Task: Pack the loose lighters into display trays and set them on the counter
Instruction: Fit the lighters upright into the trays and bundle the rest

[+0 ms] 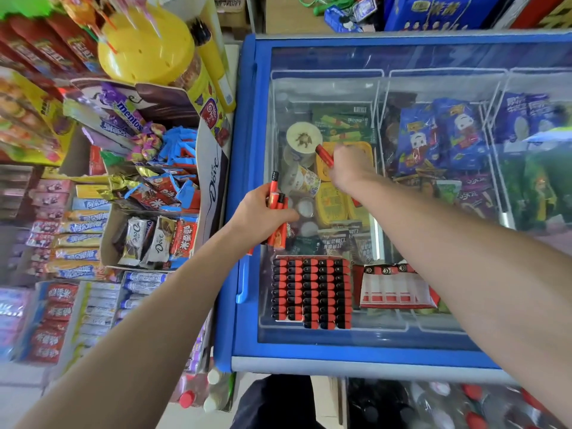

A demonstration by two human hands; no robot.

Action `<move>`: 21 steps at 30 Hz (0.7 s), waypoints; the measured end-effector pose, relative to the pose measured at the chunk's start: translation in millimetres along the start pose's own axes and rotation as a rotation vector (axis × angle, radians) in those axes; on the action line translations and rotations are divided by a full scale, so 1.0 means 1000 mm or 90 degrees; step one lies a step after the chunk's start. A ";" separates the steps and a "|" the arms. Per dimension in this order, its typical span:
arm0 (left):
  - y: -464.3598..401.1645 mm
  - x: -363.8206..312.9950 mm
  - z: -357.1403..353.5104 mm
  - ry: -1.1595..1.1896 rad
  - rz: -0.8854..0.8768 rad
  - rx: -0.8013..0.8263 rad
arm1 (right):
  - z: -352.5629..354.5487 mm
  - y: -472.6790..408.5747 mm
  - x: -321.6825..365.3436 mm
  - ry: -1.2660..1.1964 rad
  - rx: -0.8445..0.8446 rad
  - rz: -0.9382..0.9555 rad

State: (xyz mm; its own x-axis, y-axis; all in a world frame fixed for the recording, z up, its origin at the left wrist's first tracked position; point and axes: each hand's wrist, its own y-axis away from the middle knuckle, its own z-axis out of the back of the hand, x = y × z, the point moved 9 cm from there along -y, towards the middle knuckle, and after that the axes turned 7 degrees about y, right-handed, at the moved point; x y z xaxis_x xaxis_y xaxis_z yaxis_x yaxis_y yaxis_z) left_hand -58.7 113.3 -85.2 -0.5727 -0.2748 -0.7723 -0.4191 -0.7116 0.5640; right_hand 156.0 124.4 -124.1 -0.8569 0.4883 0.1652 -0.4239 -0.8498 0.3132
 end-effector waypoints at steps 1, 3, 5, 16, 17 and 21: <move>0.004 -0.002 0.000 -0.015 -0.009 0.010 | -0.002 0.005 -0.002 -0.034 0.008 -0.007; 0.014 -0.006 0.001 -0.050 -0.032 0.020 | 0.000 0.019 -0.007 -0.145 0.011 -0.030; 0.029 -0.009 0.002 -0.076 -0.056 0.019 | 0.003 0.040 -0.012 -0.288 0.018 -0.066; 0.123 0.013 -0.028 -0.199 -0.128 0.017 | 0.028 0.234 -0.027 -0.764 0.046 -0.031; 0.129 0.018 -0.032 -0.203 -0.130 0.019 | 0.023 0.247 -0.032 -0.770 0.034 -0.046; 0.142 0.035 -0.037 -0.198 -0.126 -0.013 | 0.001 0.288 -0.042 -0.736 0.012 -0.059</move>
State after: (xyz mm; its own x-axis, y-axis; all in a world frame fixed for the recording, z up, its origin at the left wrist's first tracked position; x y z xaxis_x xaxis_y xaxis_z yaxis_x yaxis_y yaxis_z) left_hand -112.4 -21.0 -43.1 -0.6699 0.0769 -0.7385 -0.5305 -0.7454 0.4036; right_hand 70.1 -140.9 -39.2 -0.0399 0.4470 0.8936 -0.4584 -0.8028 0.3812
